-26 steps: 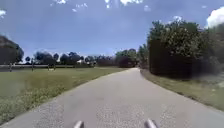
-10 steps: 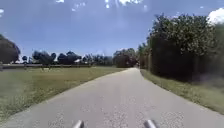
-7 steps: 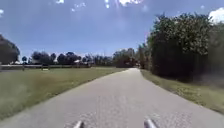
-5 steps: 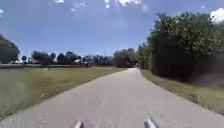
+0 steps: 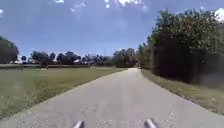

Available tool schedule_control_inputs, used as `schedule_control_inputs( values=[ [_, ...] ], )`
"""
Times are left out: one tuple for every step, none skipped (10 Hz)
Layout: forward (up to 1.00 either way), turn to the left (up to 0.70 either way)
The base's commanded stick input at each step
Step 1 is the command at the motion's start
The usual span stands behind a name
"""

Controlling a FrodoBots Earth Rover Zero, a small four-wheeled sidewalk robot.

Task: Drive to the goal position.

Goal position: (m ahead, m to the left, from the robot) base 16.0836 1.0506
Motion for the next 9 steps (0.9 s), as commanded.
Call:
schedule_control_inputs(
  values=[
    [0.50,0.00],
    [0.50,0.00],
    [0.50,0.00],
    [0.50,0.00],
    [0.50,0.00],
    [0.50,0.00],
    [0.50,0.00],
    [0.50,-0.02],
    [0.50,-0.13]
  ],
)
